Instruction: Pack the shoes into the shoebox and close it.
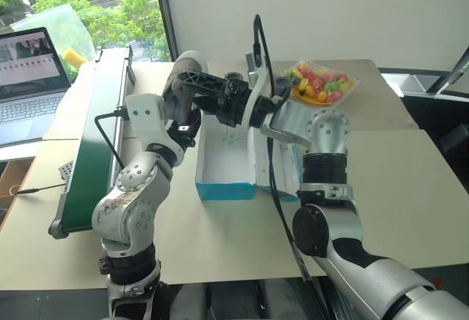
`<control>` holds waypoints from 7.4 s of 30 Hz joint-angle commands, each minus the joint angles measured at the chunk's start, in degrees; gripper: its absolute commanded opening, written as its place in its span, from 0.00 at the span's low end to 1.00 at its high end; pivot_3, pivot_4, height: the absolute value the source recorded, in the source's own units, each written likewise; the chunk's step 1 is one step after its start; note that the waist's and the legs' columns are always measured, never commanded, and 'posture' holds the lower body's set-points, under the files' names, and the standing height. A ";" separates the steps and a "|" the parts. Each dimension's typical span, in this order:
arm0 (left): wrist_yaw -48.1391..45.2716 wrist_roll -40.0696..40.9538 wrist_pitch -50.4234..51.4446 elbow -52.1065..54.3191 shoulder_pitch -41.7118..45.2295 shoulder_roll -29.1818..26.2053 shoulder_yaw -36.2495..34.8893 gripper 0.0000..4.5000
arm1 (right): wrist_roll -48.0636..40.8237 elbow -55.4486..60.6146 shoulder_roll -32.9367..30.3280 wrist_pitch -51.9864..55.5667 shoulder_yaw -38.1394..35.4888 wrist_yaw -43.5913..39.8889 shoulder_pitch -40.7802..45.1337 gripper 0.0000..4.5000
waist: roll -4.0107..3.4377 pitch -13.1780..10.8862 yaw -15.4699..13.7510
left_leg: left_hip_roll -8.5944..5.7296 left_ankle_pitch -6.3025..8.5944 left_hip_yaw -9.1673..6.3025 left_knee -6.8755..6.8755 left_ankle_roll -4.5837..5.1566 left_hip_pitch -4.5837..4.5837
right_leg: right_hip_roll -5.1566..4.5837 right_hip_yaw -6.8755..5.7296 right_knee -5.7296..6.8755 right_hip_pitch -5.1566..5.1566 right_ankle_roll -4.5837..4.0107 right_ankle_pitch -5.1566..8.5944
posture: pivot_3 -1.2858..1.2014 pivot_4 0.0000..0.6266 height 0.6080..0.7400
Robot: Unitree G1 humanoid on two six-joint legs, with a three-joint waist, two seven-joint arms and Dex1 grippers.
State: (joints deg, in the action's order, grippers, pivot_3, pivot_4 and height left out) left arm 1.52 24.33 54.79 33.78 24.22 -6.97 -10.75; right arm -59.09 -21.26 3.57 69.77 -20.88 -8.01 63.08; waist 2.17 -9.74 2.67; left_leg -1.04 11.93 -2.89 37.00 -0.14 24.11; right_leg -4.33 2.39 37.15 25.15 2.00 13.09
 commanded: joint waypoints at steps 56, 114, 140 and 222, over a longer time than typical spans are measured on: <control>-5.86 -0.85 -5.34 8.25 -7.91 -9.25 9.40 0.99 | 17.74 -4.32 -3.49 -21.39 4.66 1.98 4.13 0.14 | -0.04 -0.02 -0.29 | -0.02 -0.01 0.01 0.02 -0.02 -0.04 | -0.01 0.03 0.04 -0.01 0.00 0.00 | 0.52 0.24 1.00; -40.46 17.90 -9.66 10.28 -17.74 -42.05 -6.18 1.00 | 43.44 -35.45 -5.53 -15.79 12.66 -6.80 23.26 0.77 | -0.21 -0.11 1.30 | 0.01 -0.02 0.00 -0.17 -0.01 -0.92 | 0.04 0.02 -0.31 -0.77 -0.05 0.04 | 0.52 0.24 1.00; -6.50 1.50 -11.46 6.49 -17.80 -23.53 -12.36 1.00 | 36.45 14.61 -10.61 -20.65 15.16 -20.66 -3.70 0.77 | -0.19 -0.10 0.55 | 0.01 -0.01 -0.16 -0.17 0.00 -0.91 | -0.02 0.00 -0.15 -0.77 -0.03 0.03 | 0.52 0.24 1.00; -0.77 -0.67 15.88 3.32 -16.40 -21.76 -24.73 1.00 | 43.19 40.17 -20.36 -35.68 35.39 -30.03 -30.58 0.77 | -0.05 -0.02 -0.40 | 0.02 -0.03 -0.27 -0.10 -0.06 -1.28 | -0.03 0.07 -0.19 -0.95 -0.06 0.05 | 0.52 0.24 1.00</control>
State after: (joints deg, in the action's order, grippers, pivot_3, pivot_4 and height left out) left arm 0.62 24.57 71.19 35.28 7.03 -28.01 -34.28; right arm -14.90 17.85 -17.18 34.41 15.88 -38.29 31.35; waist 2.12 -9.77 2.28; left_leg -1.02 11.90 -3.17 36.89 -0.20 22.83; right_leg -4.36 2.47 36.96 24.19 1.93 13.13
